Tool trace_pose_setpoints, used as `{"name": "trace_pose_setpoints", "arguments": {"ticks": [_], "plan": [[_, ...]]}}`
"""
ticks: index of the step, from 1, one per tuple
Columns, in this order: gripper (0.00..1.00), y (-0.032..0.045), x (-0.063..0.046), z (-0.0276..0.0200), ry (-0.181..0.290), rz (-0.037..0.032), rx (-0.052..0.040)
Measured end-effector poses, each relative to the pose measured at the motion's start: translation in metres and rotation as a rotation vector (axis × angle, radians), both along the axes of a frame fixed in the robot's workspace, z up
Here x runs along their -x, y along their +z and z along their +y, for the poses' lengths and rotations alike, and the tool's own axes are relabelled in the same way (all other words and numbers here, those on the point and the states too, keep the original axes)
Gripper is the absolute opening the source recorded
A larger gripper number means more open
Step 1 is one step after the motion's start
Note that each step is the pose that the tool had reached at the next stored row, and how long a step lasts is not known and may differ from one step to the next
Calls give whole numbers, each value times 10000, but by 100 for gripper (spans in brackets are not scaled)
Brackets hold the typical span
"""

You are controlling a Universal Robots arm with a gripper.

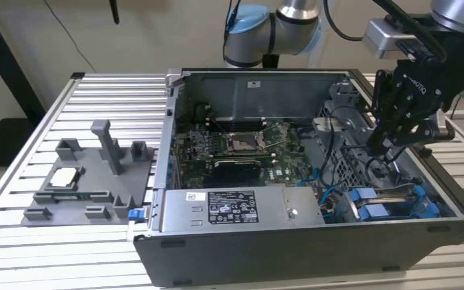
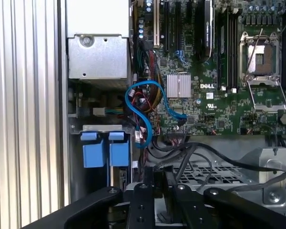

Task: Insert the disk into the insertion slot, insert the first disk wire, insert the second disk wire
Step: 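Insert the first disk wire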

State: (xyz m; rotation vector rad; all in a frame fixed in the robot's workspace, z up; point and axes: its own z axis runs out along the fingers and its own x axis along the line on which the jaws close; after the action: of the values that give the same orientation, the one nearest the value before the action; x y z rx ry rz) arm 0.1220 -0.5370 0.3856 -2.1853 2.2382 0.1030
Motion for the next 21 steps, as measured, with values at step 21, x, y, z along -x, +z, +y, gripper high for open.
{"name": "trace_pose_setpoints", "arguments": {"ticks": [21], "plan": [[19,-101,-97,-6,0,0,212]]}}
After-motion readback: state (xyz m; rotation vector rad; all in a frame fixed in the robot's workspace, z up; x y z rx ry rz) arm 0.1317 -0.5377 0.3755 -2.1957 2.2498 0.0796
